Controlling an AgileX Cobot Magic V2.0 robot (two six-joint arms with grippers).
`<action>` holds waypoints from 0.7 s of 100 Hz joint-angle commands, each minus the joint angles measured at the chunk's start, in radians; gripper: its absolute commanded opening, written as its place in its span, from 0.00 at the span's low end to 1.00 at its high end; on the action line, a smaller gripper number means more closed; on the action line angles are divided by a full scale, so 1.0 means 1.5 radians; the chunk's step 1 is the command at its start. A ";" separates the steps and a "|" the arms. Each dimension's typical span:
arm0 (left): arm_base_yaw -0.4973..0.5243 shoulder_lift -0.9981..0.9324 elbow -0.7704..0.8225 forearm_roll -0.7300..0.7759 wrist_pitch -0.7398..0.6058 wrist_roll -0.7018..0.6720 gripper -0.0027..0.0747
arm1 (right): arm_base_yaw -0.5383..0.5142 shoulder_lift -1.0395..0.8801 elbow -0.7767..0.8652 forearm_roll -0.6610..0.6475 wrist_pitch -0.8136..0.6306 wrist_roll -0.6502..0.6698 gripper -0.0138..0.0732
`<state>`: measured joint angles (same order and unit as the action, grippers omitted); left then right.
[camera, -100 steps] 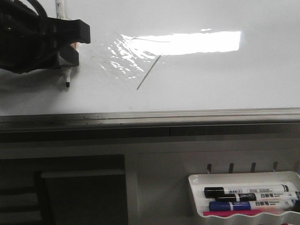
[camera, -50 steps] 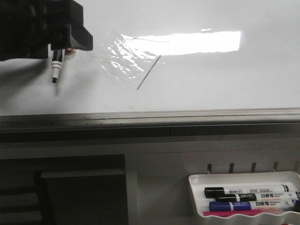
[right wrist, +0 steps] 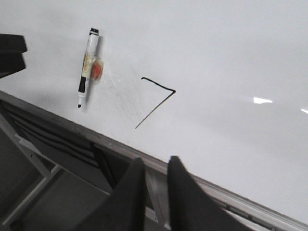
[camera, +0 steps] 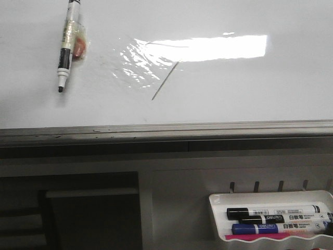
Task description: Write number 7 on whiteboard
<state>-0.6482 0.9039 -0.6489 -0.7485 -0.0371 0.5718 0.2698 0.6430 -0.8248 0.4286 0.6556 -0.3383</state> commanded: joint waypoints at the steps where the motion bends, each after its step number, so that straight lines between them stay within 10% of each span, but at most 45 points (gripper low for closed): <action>1: 0.000 -0.045 -0.009 0.020 -0.016 0.007 0.29 | -0.003 -0.030 0.027 0.016 -0.101 0.001 0.09; 11: -0.001 -0.097 0.023 0.029 -0.023 0.010 0.00 | -0.003 -0.084 0.101 0.016 -0.182 0.001 0.10; 70: -0.001 -0.438 0.239 0.076 -0.086 0.016 0.01 | -0.003 -0.361 0.359 0.005 -0.308 0.000 0.10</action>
<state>-0.6482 0.2776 -0.2848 -0.6443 -0.0919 0.5958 0.2698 0.1008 -0.2722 0.4372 0.2856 -0.3383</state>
